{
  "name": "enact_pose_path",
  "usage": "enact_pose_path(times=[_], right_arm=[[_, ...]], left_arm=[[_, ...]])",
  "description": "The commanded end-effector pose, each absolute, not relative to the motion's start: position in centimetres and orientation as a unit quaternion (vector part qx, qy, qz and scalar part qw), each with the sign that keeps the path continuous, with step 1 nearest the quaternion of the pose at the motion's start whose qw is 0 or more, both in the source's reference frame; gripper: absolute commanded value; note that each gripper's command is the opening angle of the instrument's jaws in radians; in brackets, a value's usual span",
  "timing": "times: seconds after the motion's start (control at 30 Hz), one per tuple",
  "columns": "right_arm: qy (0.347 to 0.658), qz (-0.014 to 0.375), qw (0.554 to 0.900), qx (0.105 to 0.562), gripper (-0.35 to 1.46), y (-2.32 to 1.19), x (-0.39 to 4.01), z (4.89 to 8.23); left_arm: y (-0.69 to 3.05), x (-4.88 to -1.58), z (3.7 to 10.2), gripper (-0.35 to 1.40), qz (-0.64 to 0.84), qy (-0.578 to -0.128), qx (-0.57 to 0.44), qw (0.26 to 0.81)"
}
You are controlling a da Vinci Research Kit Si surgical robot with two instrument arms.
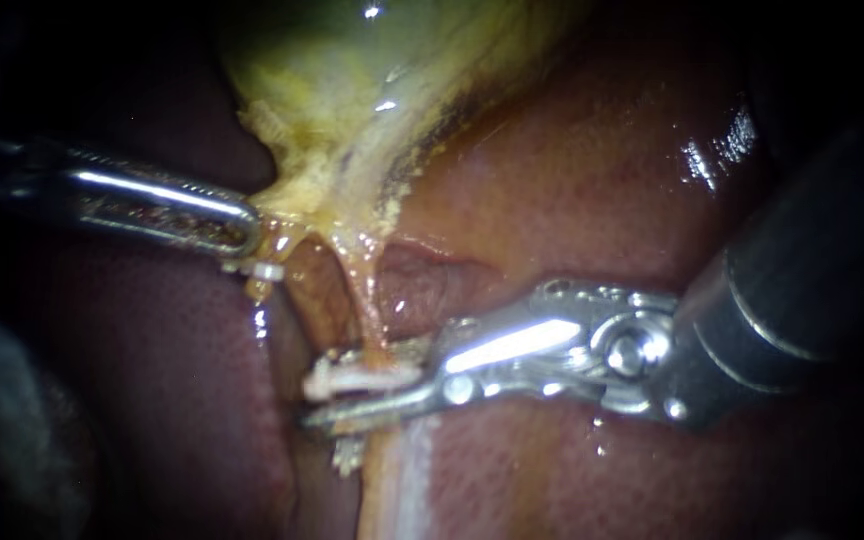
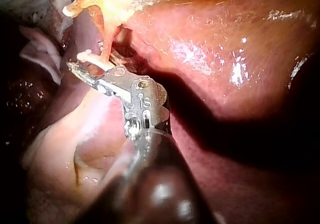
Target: Going back first clip right tube
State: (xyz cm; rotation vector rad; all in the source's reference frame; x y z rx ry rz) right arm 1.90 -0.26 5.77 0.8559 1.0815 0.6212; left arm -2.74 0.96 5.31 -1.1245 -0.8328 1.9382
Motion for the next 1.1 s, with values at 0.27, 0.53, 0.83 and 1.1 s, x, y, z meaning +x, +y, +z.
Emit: enact_pose_path(times=[0.27, 0.53, 0.83, 1.1], right_arm=[[0.510, 0.224, 0.762, 0.332, 0.50, -0.26, 1.68, 5.74], [0.537, 0.176, 0.773, 0.288, 0.50, -0.13, 1.12, 5.51], [0.541, 0.158, 0.783, 0.262, 0.50, 0.18, 0.63, 5.26], [0.529, 0.142, 0.798, 0.253, 0.49, 0.23, 0.48, 5.22]], left_arm=[[0.95, -2.73, 5.31, -0.35, 0.754, -0.324, -0.438, 0.366], [0.95, -2.72, 5.31, -0.35, 0.754, -0.324, -0.438, 0.366], [0.95, -2.72, 5.31, -0.35, 0.754, -0.325, -0.438, 0.366], [0.95, -2.72, 5.32, -0.35, 0.754, -0.324, -0.438, 0.366]])
